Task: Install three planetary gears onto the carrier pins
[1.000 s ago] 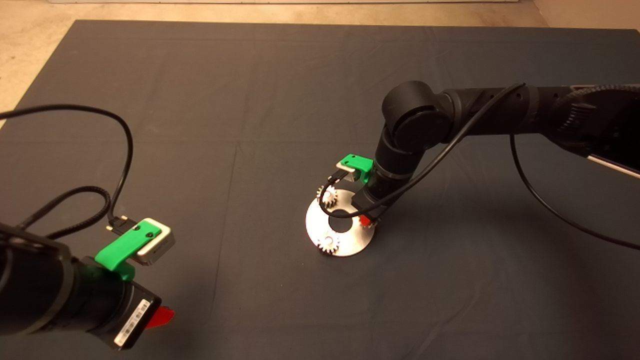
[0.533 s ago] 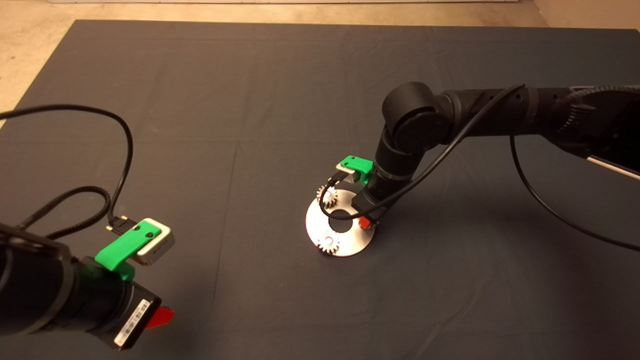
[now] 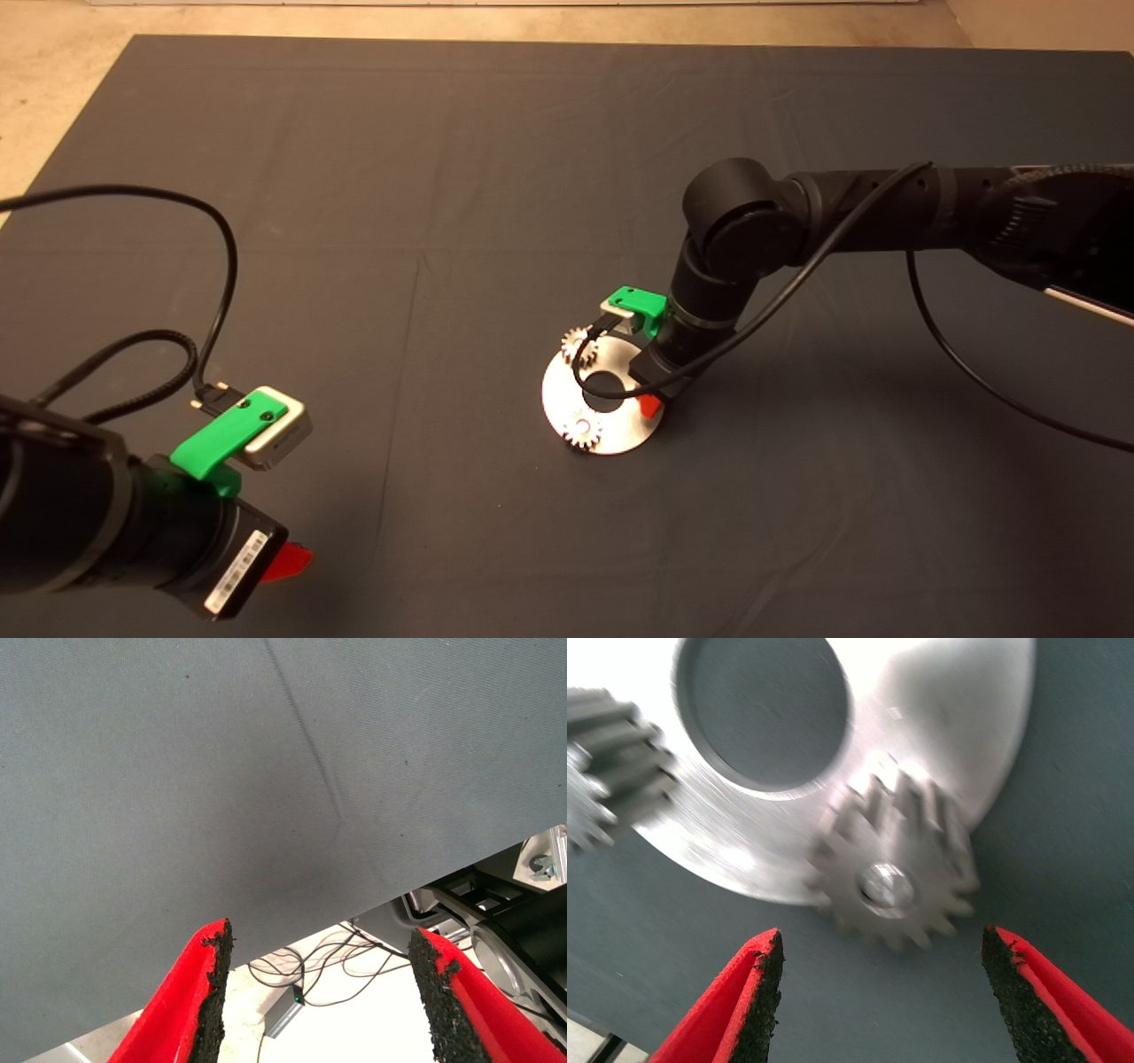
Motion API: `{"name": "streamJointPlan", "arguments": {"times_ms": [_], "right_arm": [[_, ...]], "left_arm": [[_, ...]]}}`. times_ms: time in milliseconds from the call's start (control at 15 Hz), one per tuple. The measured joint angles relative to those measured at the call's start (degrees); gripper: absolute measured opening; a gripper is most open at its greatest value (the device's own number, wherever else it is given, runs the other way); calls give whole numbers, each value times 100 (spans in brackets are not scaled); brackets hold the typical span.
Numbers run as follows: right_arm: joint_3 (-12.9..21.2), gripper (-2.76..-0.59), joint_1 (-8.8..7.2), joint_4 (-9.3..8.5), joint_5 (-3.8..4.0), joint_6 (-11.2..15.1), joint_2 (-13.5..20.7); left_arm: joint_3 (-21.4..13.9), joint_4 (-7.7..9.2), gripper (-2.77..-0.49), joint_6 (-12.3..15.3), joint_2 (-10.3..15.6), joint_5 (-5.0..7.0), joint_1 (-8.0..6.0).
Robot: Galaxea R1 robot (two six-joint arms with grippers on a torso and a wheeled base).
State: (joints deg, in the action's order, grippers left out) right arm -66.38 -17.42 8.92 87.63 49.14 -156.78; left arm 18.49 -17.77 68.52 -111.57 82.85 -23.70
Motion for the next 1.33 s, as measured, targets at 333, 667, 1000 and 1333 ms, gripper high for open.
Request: {"name": "streamJointPlan", "arguments": {"times_ms": [333,667,1000,1333], "right_arm": [[1198,-173,-293,2,55,361,1379],[3760,-173,-418,0,-56,1782,2036],[4538,-173,-534,6,7,2732,2960],[4583,-173,-562,9,88,2831,4137]], "left_arm": [[0,2,-193,0,-27,0,0],[-2,2,-193,0,-154,6,9],[-55,2,-193,389,-906,-230,427],[-55,15,-193,556,-833,-215,479]]}}
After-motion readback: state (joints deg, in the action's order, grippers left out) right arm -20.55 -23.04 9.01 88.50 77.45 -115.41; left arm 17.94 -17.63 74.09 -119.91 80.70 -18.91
